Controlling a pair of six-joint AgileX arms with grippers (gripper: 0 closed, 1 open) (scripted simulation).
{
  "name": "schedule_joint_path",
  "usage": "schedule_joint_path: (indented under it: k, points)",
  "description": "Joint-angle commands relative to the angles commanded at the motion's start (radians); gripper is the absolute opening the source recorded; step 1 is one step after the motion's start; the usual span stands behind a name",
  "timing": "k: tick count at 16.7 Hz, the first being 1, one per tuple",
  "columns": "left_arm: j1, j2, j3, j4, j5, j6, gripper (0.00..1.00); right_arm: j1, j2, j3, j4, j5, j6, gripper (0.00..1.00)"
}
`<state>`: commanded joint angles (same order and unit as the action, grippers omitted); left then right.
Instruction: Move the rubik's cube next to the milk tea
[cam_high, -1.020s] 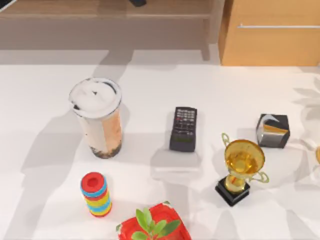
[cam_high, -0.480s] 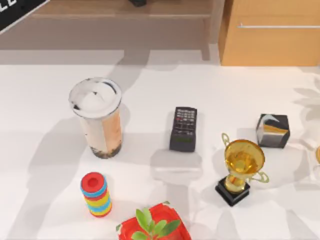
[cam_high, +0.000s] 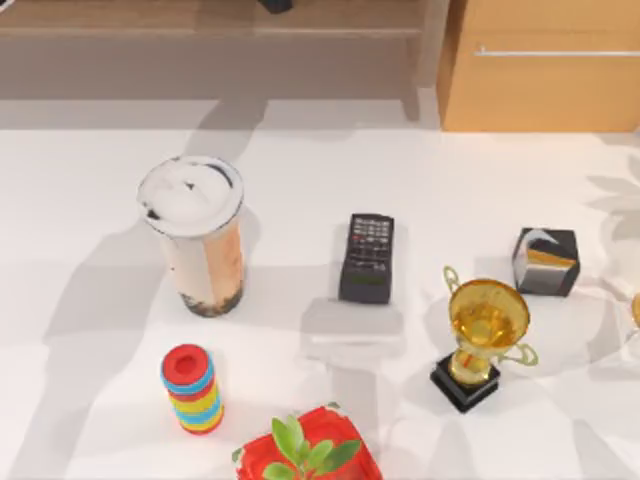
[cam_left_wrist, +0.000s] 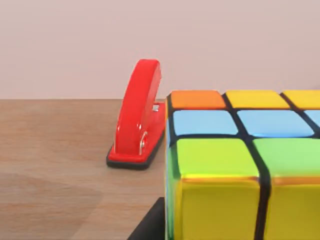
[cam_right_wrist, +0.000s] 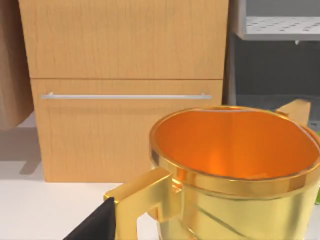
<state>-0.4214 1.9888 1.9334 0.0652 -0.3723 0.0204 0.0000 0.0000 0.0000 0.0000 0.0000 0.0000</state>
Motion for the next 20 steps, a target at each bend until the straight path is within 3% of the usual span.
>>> schedule_joint_path:
  k: [3, 6, 13, 17, 20]
  points:
    - [0.015, -0.033, 0.011, -0.034, 0.031, -0.002, 0.0, 0.0, 0.0, 0.0, 0.0, 0.0, 0.0, 1.0]
    - [0.08, -0.146, 0.0, -0.162, 0.128, -0.005, 0.0, 0.0, 0.0, 0.0, 0.0, 0.0, 0.0, 1.0]
    - [0.286, -0.344, -0.198, -0.749, 0.351, -0.023, 0.0, 0.0, 0.0, 0.0, 0.0, 0.0, 0.0, 1.0]
    - [0.37, -0.247, -0.367, -1.023, 0.397, -0.036, 0.0, 0.0, 0.0, 0.0, 0.0, 0.0, 0.0, 1.0]
    - [0.39, -0.133, -0.463, -1.121, 0.39, -0.042, 0.0, 0.0, 0.0, 0.0, 0.0, 0.0, 0.0, 1.0]
